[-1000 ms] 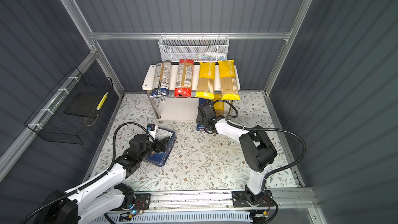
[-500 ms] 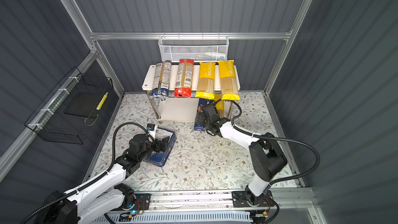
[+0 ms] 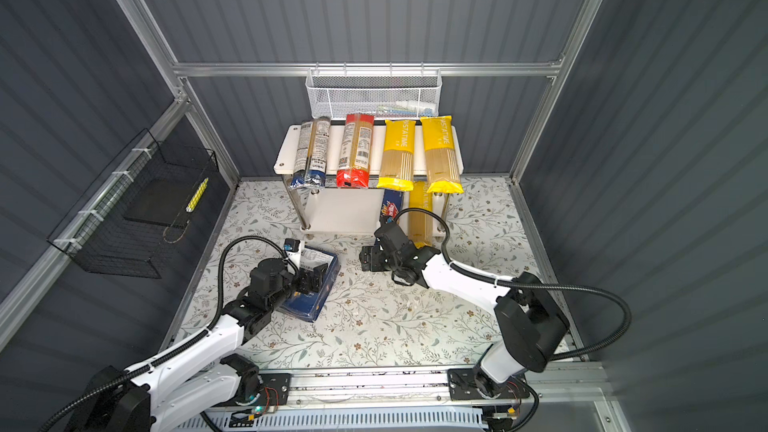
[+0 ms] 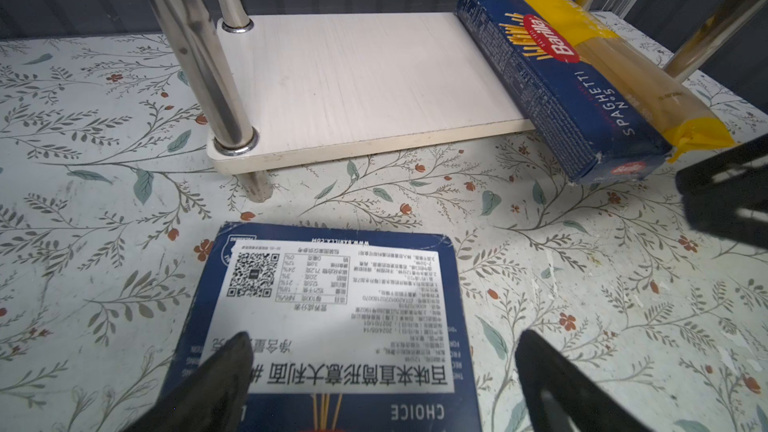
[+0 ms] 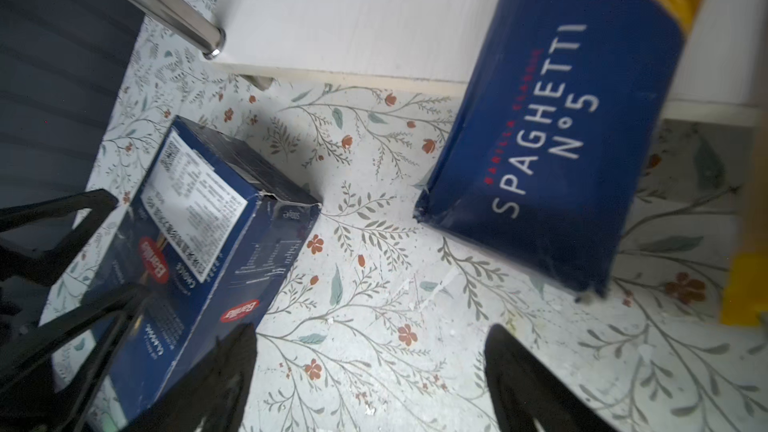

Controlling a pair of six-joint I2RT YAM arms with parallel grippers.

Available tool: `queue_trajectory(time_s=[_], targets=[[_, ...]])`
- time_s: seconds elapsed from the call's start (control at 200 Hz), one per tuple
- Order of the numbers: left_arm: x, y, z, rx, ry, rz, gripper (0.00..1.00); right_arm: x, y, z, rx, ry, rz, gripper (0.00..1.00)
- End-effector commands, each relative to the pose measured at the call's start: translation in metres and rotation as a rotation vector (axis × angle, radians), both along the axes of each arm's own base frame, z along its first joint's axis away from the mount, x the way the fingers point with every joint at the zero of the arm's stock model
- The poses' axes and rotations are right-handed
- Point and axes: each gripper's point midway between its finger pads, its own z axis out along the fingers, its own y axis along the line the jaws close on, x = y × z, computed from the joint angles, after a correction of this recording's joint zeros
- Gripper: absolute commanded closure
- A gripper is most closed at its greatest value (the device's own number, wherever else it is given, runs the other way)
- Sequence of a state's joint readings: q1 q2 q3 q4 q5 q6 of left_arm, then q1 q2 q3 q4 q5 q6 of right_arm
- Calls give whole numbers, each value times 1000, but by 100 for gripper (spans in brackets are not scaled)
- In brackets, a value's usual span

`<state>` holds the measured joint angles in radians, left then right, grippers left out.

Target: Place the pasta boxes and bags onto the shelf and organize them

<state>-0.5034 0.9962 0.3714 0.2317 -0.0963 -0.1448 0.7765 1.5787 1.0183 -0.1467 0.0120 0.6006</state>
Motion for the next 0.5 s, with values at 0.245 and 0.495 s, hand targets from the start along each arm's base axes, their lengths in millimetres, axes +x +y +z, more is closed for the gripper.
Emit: queue_trajectory(time_s=[0.245,0.495], targets=[[-2,-4,12,-35,-34,-17,1,24,15,-4,-49,-9,-25,13],[0,1,11,-2,-20,3,1,50,15,-11,-28,44,-39,12]])
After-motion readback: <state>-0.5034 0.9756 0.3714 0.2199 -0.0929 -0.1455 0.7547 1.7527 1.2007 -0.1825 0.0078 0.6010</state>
